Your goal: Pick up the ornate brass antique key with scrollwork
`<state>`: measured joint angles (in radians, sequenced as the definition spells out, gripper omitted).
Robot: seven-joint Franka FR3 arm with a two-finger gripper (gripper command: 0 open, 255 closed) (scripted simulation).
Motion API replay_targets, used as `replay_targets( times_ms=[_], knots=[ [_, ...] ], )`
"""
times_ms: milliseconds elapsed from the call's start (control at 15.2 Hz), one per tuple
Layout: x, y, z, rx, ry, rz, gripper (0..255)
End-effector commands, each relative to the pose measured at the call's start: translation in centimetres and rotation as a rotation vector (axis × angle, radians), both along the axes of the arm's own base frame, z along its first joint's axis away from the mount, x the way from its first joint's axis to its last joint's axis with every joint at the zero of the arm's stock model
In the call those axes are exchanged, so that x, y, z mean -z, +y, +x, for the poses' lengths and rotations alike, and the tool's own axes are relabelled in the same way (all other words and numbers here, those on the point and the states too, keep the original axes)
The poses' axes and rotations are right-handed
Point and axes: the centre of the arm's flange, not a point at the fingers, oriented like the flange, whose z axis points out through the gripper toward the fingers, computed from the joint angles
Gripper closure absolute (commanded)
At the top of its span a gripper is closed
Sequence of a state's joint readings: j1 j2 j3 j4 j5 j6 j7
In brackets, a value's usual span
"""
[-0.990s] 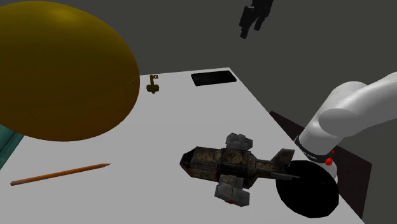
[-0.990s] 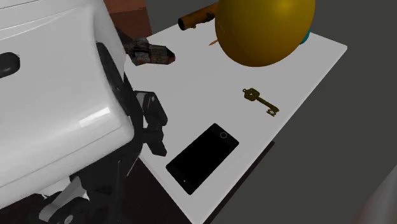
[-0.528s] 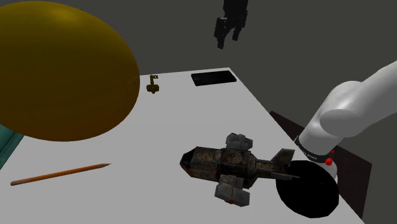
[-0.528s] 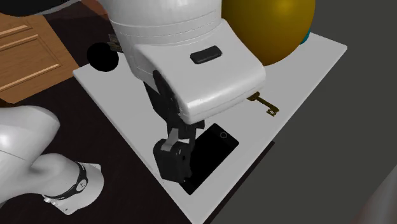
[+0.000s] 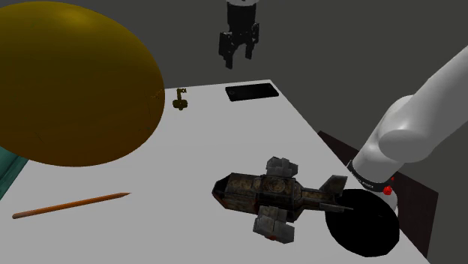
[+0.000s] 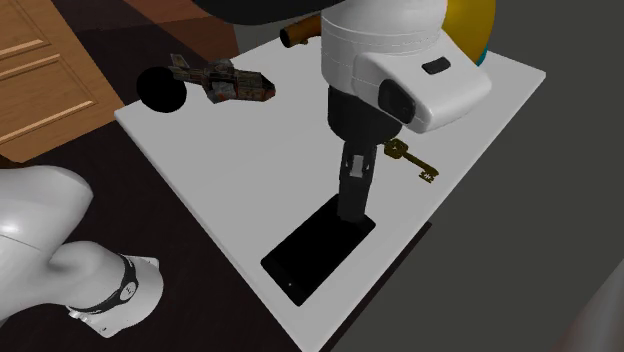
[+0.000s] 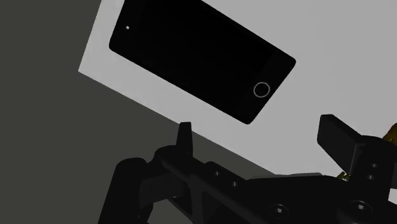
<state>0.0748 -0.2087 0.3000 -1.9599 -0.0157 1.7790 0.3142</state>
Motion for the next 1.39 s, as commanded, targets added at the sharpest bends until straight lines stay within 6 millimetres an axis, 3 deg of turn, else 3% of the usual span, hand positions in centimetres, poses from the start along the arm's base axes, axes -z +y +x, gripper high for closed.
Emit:
replay_targets(
  times_ms=[0,924,1320],
  knots=[
    [0.7,2.4,1.2,-0.004,0.015,0.009,0],
    [5.8,18.1,9.5,-0.038,0.119,0.061,0],
    [8.6,18.5,9.7,-0.039,0.122,0.062,0]
  ],
)
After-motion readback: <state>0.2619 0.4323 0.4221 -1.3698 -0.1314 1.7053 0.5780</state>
